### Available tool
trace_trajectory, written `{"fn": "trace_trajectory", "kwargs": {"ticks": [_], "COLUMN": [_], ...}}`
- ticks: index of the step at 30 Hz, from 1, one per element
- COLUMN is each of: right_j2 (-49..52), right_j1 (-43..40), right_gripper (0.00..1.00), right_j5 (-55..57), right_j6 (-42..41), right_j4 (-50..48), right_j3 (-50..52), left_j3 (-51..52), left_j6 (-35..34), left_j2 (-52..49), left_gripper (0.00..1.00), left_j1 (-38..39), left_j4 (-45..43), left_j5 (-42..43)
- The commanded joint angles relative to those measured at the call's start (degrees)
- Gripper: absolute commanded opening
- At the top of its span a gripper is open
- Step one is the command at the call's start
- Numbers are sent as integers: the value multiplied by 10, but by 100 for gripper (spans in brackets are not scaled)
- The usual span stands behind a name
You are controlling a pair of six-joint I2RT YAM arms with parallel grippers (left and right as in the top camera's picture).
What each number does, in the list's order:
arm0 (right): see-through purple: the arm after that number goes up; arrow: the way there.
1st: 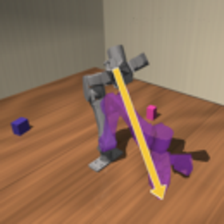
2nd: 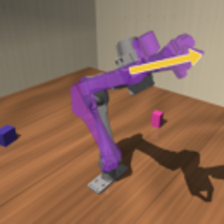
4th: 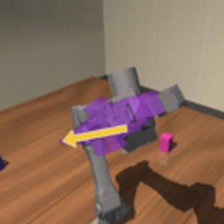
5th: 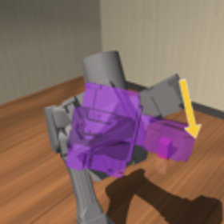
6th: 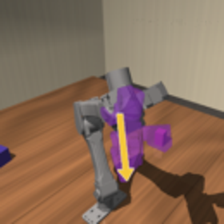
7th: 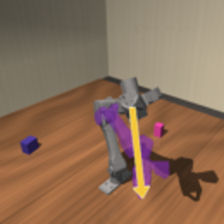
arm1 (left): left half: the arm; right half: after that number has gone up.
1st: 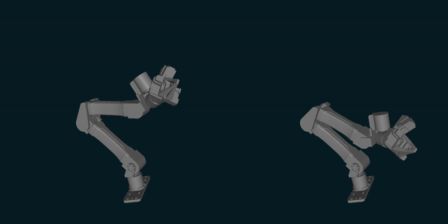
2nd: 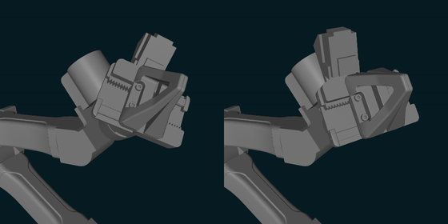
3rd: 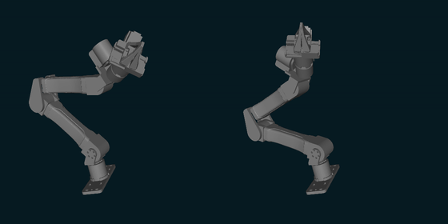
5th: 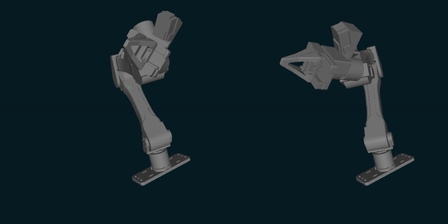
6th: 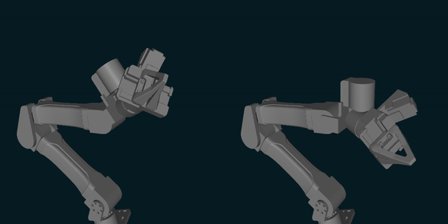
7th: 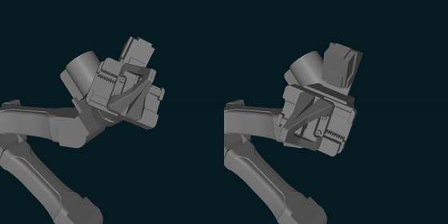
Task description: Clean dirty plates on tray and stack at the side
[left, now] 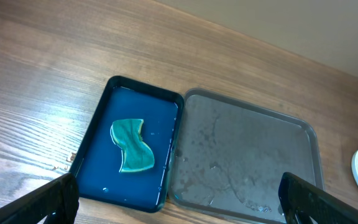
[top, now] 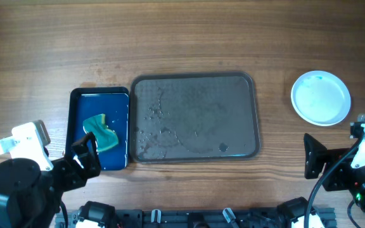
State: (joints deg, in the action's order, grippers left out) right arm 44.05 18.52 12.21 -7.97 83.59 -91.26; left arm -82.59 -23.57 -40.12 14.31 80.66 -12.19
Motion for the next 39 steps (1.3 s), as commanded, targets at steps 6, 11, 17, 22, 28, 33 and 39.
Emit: {"fn": "trace_trajectory", "kwargs": {"ticks": [6, 11, 17, 22, 28, 33, 39], "right_j2": [0, 0, 0, 0, 0, 0, 0], "right_j1": [3, 3, 3, 3, 3, 3, 3], "right_gripper": [100, 100, 100, 100, 100, 100, 100], "right_j5": [-7, -7, -7, -7, -7, -7, -7], "right_j6": [-12, -12, -12, -12, -12, -12, -12], "right_j4": [0, 0, 0, 0, 0, 0, 0], "right_j3": [3, 3, 3, 3, 3, 3, 3], "left_j3": [-5, -5, -5, -5, 17, 125, 332], "left_j6": [5, 5, 5, 4, 6, 2, 2], "left_j2": [0, 0, 0, 0, 24, 94, 226], "left_gripper": [100, 100, 100, 100, 100, 100, 100], "left_j1": [4, 4, 4, 4, -38, -91, -115], "left_j4": [1, 1, 1, 1, -183, -391, -586], "left_j5": [-1, -1, -1, 40, 38, 88, 126]}}
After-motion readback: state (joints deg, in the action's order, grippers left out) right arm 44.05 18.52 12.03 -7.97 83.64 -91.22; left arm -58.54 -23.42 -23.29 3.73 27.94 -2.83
